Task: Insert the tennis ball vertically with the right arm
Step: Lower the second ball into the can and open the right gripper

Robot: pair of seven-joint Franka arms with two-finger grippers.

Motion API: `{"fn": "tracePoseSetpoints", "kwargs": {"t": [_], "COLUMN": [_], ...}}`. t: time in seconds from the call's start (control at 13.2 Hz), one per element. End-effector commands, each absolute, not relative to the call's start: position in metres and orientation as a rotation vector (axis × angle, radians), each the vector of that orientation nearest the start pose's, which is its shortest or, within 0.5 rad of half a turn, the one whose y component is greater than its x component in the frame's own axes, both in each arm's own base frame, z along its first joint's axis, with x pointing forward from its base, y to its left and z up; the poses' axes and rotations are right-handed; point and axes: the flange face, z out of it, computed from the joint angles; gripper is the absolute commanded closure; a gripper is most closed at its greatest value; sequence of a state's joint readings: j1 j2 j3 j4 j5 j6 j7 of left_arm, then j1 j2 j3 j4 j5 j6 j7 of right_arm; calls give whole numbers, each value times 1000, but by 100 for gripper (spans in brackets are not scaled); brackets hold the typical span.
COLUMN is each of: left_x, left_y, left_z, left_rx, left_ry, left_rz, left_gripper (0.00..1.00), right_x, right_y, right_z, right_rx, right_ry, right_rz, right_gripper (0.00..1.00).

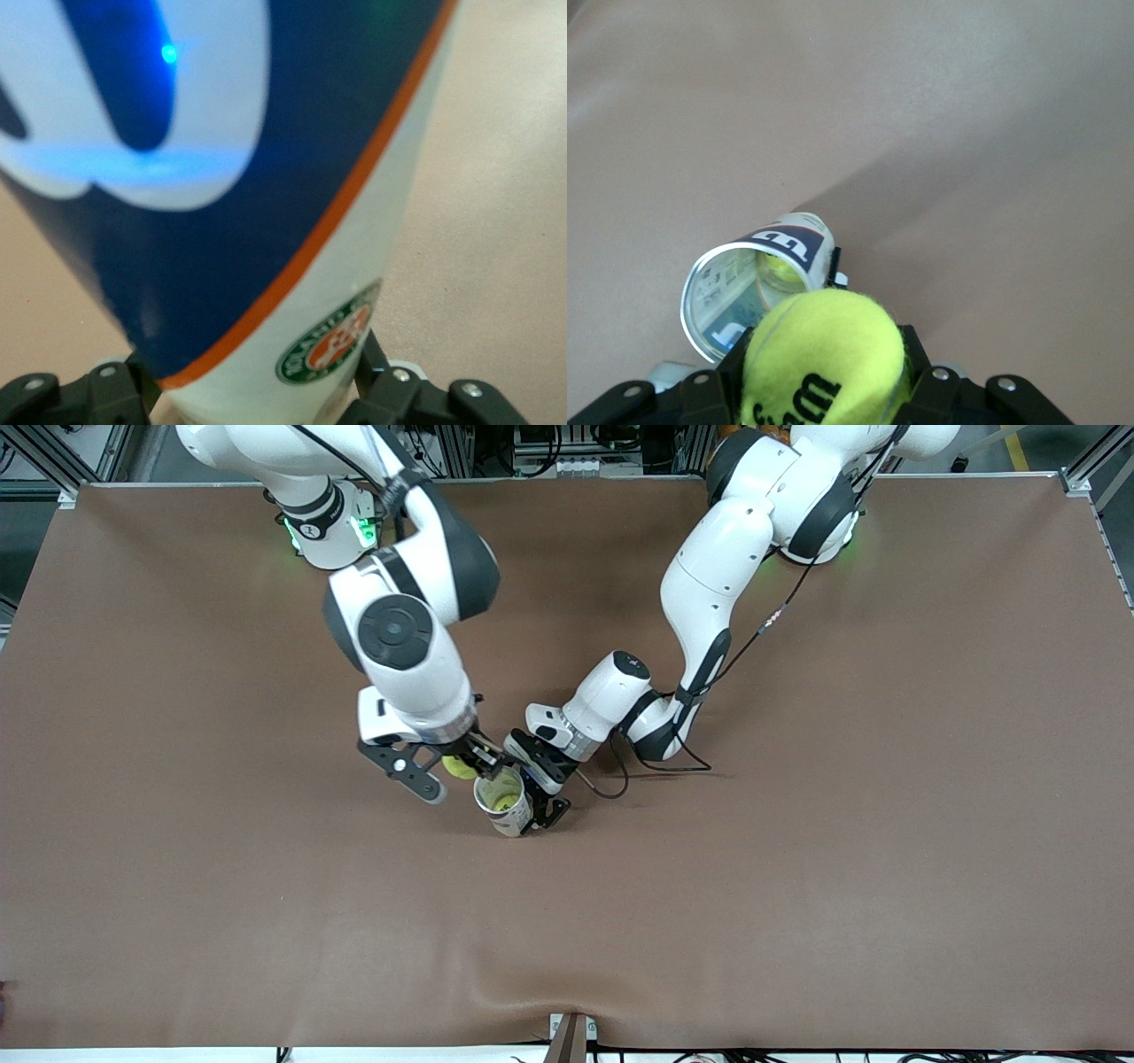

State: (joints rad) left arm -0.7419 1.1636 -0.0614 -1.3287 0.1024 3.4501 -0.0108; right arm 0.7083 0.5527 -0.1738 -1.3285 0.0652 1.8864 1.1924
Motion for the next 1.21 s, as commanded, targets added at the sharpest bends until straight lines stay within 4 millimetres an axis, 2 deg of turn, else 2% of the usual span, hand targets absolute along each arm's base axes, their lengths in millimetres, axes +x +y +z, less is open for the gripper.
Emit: {"fn": "tracePoseSetpoints", "kwargs": {"t": [0.0, 0.61, 0.99, 1.06, 1.14], "left_x": [532, 532, 532, 532, 532], "left_y": [-546, -546, -547, -546, -546], "left_z": [138, 138, 138, 138, 137], "left_rx": [-2911, -2911, -2911, -2911, -2912], "left_ry": [1267, 1267, 1269, 1267, 1267], "left_rz": [-1550, -1550, -1550, -1550, -1547], "left_gripper": [15, 15, 15, 15, 15], "right_x": [603, 613, 616, 618, 620], "right_y": [409, 418, 419, 417, 415], "right_z": [414, 403, 399, 399, 399], "right_rx": [-2974, -2855, -2833, -2828, -2825], "right_ry": [1113, 1238, 1246, 1253, 1257], "right_rz": [-125, -202, -218, -217, -218], "right_gripper": [100, 100, 100, 67, 11]}}
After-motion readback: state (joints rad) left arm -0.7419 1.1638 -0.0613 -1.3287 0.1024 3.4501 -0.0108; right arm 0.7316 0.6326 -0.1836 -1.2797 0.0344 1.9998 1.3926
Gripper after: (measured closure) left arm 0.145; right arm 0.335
